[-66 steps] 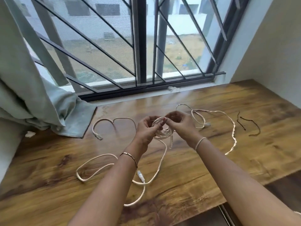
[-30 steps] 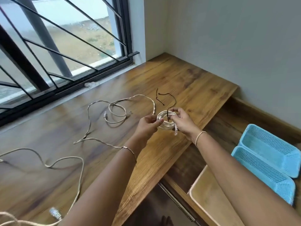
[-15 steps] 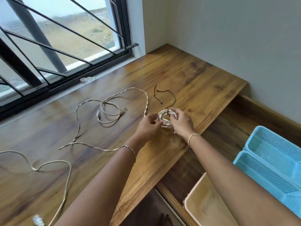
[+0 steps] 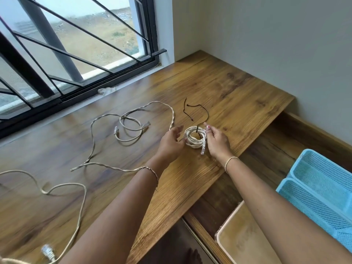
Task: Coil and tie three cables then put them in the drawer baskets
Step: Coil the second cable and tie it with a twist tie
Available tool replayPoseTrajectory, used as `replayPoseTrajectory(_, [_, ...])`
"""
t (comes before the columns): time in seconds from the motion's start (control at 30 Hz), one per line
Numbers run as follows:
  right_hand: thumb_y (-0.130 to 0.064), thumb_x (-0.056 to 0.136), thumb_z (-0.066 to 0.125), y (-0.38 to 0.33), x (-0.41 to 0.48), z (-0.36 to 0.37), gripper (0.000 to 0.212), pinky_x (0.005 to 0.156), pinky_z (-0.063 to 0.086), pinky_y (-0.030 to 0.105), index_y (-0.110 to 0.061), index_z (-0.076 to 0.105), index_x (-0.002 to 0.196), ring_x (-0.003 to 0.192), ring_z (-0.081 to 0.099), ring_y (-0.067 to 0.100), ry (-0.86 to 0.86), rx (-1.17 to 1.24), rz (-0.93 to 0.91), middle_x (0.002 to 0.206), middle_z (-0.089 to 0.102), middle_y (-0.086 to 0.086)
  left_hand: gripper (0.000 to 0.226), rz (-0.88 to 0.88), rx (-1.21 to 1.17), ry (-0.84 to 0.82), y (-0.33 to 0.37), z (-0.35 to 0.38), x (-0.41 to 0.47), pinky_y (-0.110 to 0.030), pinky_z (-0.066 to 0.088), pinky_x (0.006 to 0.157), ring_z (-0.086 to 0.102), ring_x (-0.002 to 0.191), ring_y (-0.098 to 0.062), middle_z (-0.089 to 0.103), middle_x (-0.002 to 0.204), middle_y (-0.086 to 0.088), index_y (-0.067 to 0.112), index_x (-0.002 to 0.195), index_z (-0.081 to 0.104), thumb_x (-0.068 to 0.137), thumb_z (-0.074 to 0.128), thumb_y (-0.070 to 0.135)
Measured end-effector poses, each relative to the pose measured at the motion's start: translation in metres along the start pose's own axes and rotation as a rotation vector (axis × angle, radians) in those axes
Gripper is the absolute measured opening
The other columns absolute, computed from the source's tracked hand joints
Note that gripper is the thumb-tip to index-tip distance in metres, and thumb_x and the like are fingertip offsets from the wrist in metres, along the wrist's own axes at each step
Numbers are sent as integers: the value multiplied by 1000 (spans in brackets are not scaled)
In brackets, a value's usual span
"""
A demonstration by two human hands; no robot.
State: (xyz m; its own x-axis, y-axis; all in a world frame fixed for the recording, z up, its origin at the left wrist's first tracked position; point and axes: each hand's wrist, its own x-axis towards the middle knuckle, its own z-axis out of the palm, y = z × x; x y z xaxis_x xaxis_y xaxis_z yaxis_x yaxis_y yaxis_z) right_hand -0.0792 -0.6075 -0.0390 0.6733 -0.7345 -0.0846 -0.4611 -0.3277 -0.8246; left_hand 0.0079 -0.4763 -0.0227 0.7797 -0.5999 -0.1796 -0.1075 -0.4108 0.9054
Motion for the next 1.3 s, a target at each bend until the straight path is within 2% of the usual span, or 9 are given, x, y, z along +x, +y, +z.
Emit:
replayPoseTrajectory(0.17, [-27,100,40,-13,-1,-4,34,101,38,30,-17,60,127,123,50,23,10,-61,-41,133,56,5,46,20,-66,16,9,-6,-3,-19,40,94,51,125,-14,52,138,3,14,136,48,92,59,7])
replayPoseTrajectory(0.3, [-18,94,47,-37,-8,-1,34,104,36,34,-23,57,127,128,41,22,-8,-178,-102,141,43,1,43,66,-107,58,15,-21,-11,-15,42,90,56,116,-13,58,130,-1,10,132,50,91,58,2])
replayPoseTrajectory(0.4, [-14,90,50,-61,-17,13,32,103,41,40,-23,60,120,121,48,21,64,-161,-244,133,50,1,37,102,-120,122,14,-44,-20,-21,46,96,59,115,-16,62,125,-8,4,127,54,91,57,0])
replayPoseTrajectory(0.53, [-9,87,52,-101,-41,49,28,93,47,37,-26,65,105,106,56,16,36,-76,-402,117,58,-4,35,114,-175,210,4,-96,-43,-24,48,96,61,112,-15,64,119,-7,5,125,56,91,58,0])
replayPoseTrajectory(0.73, [-10,86,56,-157,-95,127,22,92,47,41,-24,68,97,101,60,19,-107,-44,-534,108,64,-1,33,111,-215,340,-30,-190,-97,-15,50,87,61,105,-10,65,116,-4,7,125,57,92,58,2])
replayPoseTrajectory(0.9, [-8,87,55,-183,-153,189,22,87,46,31,-21,70,96,94,60,16,-308,-81,-658,99,67,-1,30,63,-248,399,-76,-244,-149,-10,50,81,61,103,-12,65,112,-6,3,121,59,91,58,-1])
replayPoseTrajectory(1.03, [-11,84,56,-194,-197,231,20,82,48,33,-19,71,96,87,62,16,-425,-83,-683,94,68,-2,26,15,-272,442,-115,-273,-191,-19,50,89,63,104,-15,67,111,-11,7,114,61,90,58,-2])
replayPoseTrajectory(1.2, [-22,85,64,-199,-239,263,13,68,42,12,-25,71,95,79,61,5,-565,-131,-713,87,68,-12,27,-14,-276,518,-147,-306,-240,-18,50,91,61,104,-13,65,112,-8,3,116,61,90,58,-3])
replayPoseTrajectory(1.3, [-21,84,67,-196,-257,281,9,70,44,16,-23,71,92,78,62,7,-634,-141,-731,86,70,-9,26,-35,-288,563,-166,-316,-263,-18,49,92,62,105,-13,66,114,-7,5,114,62,90,58,-3])
